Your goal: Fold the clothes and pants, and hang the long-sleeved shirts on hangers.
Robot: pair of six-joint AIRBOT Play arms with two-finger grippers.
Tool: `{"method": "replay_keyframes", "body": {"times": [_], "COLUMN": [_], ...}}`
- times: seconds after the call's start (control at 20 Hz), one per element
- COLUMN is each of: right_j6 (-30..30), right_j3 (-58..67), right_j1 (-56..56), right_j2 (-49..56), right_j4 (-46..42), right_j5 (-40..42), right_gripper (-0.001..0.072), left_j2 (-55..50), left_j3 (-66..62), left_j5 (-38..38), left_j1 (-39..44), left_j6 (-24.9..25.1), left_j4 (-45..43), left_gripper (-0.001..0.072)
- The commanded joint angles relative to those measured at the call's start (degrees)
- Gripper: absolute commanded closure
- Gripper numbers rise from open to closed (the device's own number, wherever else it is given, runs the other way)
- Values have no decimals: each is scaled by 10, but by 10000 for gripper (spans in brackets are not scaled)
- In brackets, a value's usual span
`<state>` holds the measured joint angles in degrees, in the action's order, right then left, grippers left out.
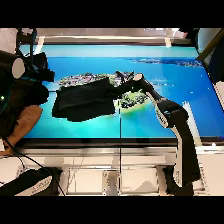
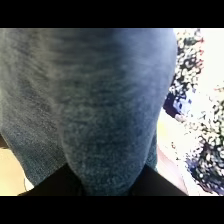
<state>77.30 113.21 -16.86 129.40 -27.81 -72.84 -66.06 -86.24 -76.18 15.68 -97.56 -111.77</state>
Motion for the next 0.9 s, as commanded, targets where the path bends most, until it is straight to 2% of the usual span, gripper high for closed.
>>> {"method": "replay_keyframes", "body": {"times": [0.0, 0.15, 0.3, 0.45, 0.7, 0.85], "right_j6": [-2, 17, 32, 29, 26, 25], "right_j3": [40, 54, 40, -2, -100, -223], "right_j1": [29, 112, 218, 339, 570, 694], "right_j2": [-2, -51, -132, -221, -344, -420], "right_j4": [-35, -121, -277, -377, -417, -425], "right_j5": [-37, -100, -167, -191, -176, -111], "right_gripper": [664, 665, 665, 665, 665, 665], "left_j2": [0, 0, 0, 0, 0, 0], "left_j3": [0, 0, 0, 0, 0, 0], "left_j5": [0, 0, 0, 0, 0, 0], "left_j1": [-1, -1, 0, -1, -1, 0], "left_j6": [0, 0, 0, 0, 0, 0], "left_j4": [0, -1, 0, 0, 0, 0], "left_gripper": [692, 692, 692, 692, 692, 693]}}
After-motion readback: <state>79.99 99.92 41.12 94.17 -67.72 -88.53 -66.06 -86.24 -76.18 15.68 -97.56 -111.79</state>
